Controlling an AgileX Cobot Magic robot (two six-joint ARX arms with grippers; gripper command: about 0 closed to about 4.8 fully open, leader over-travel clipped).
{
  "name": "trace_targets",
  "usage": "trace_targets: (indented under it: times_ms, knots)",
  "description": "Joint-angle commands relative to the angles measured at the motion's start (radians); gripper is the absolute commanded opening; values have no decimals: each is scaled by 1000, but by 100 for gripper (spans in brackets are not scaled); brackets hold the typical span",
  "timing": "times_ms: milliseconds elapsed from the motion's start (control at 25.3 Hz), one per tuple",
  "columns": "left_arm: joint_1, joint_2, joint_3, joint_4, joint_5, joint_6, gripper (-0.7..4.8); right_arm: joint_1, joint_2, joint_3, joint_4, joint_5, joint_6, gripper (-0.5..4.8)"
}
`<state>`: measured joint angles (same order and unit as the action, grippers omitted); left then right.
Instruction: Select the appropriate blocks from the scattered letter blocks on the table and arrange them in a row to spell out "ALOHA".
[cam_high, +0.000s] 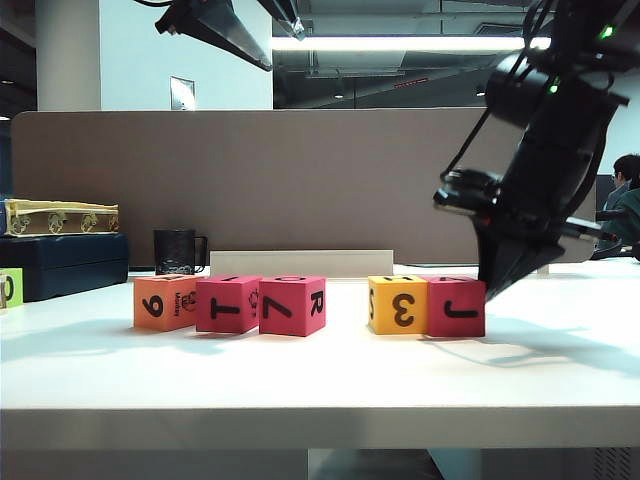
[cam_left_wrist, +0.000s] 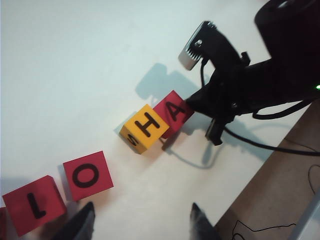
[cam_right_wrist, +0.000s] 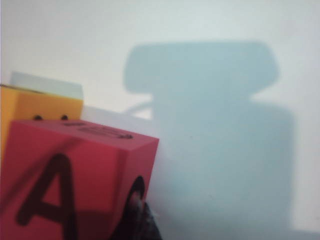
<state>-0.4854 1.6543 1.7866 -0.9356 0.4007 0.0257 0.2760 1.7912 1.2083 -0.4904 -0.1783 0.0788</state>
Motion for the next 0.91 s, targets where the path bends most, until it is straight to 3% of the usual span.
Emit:
trace_targets:
  times_ms: [40,356,752,911]
  knots:
    - [0,-6,6,8,4,3,236,30,24,5,7,-8,30,-4]
    - [0,-6,6,8,4,4,236,102,37,5,73,-24,30,-4]
    - [0,-6,6,9,2,6,236,121,37,5,92,-25,52,-4]
    - [2,-6,6,9,-78,29,236,122,36,5,91,35,53,-4]
